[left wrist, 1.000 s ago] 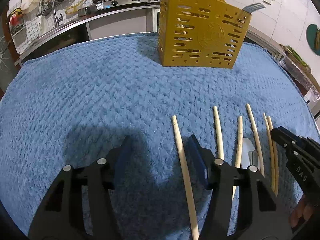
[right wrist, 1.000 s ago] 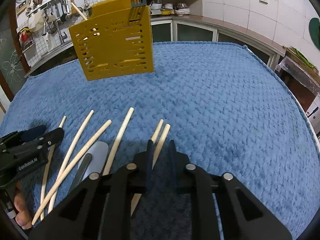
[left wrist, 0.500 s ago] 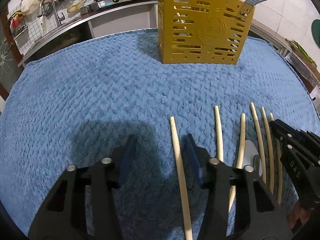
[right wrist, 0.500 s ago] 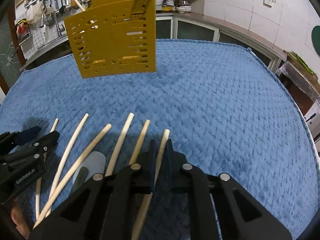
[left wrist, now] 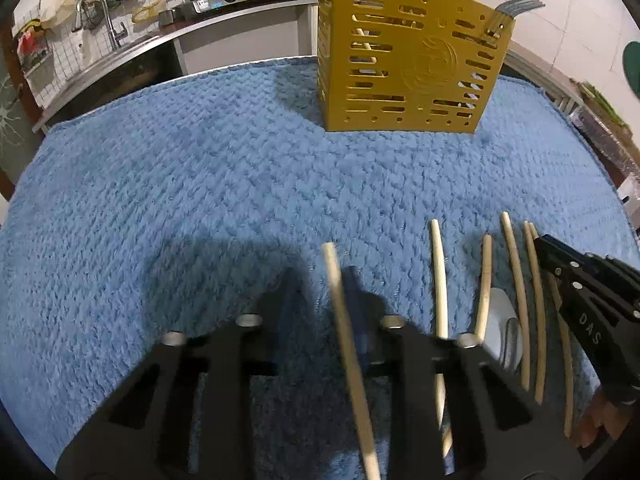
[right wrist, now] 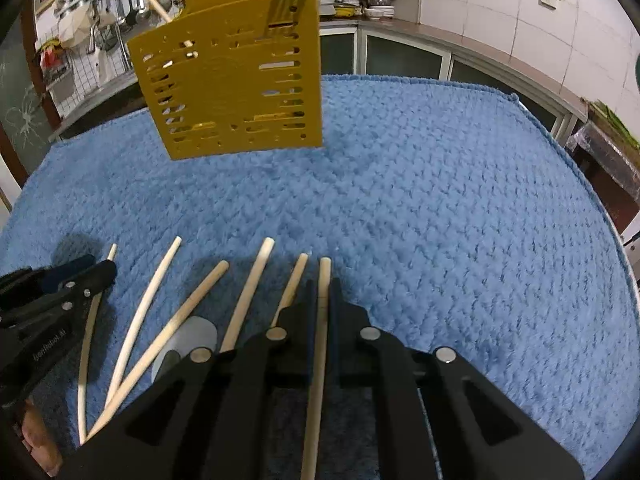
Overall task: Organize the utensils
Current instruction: 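Close the left tool on a chopstick while the right tool grasps another chopstick, then lift both held chopsticks over the yellow holder, lower them in, open both tools, then withdraw both open tools from the holder back over the chopsticks, then close the right tool on a chopstick while the left tool grasps another chopstick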
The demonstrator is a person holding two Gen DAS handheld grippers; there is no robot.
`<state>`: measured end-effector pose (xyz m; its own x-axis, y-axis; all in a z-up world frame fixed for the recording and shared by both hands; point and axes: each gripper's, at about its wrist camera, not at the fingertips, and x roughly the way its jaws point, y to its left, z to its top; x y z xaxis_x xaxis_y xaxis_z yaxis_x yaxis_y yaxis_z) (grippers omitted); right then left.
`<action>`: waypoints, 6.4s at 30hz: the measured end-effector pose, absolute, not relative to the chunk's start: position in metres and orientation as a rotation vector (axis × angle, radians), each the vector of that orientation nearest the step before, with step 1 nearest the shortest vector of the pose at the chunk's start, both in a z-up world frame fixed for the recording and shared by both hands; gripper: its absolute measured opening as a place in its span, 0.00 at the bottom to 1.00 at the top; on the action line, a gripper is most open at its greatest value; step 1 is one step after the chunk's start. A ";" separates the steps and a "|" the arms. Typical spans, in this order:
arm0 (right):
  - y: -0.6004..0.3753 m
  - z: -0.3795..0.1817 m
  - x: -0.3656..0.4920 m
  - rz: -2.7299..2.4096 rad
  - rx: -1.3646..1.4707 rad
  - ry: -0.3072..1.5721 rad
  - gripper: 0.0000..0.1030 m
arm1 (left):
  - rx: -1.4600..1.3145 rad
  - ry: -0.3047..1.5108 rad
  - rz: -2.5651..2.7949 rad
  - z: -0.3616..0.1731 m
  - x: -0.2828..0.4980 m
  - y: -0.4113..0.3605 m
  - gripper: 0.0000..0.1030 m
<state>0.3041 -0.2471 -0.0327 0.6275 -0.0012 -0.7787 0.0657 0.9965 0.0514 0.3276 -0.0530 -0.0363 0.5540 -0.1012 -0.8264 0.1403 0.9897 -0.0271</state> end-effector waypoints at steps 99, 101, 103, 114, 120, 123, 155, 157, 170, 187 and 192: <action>-0.287 0.228 0.335 0.065 0.198 -0.112 0.06 | -0.112 0.158 -0.314 0.230 0.369 -0.059 0.04; -0.287 0.230 0.345 0.063 0.210 -0.148 0.06 | -0.117 0.097 -0.302 0.230 0.378 -0.063 0.04; -0.285 0.227 0.353 0.057 0.215 -0.165 0.06 | -0.112 0.076 -0.291 0.225 0.390 -0.069 0.04; -0.281 0.202 0.394 0.059 0.169 -0.207 0.06 | -0.096 0.038 -0.253 0.188 0.441 -0.080 0.04; -0.279 0.181 0.413 0.121 0.153 -0.158 0.06 | -0.137 0.075 -0.263 0.164 0.460 -0.072 0.04; -0.281 0.165 0.422 0.160 0.151 -0.108 0.06 | -0.138 0.101 -0.265 0.151 0.467 -0.069 0.04; -0.282 0.115 0.393 0.214 0.130 0.243 0.43 | -0.109 0.374 -0.228 0.112 0.417 -0.036 0.51; -0.279 0.120 0.382 0.190 0.112 0.258 0.43 | -0.102 0.403 -0.192 0.117 0.404 -0.031 0.62; -0.263 0.097 0.303 -0.006 0.058 0.473 0.55 | -0.066 0.586 -0.145 0.089 0.339 -0.004 0.95; -0.261 -0.013 0.272 -0.097 0.114 0.692 0.56 | -0.063 0.764 -0.161 -0.002 0.317 -0.016 0.95; -0.261 -0.015 0.280 -0.090 0.125 0.734 0.55 | -0.041 0.795 -0.159 -0.015 0.320 -0.021 0.95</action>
<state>0.2802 -0.2613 -0.0147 0.7391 -0.0383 -0.6726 0.1260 0.9886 0.0821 0.3203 -0.0208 -0.0147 0.6891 -0.1576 -0.7073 0.1270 0.9872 -0.0962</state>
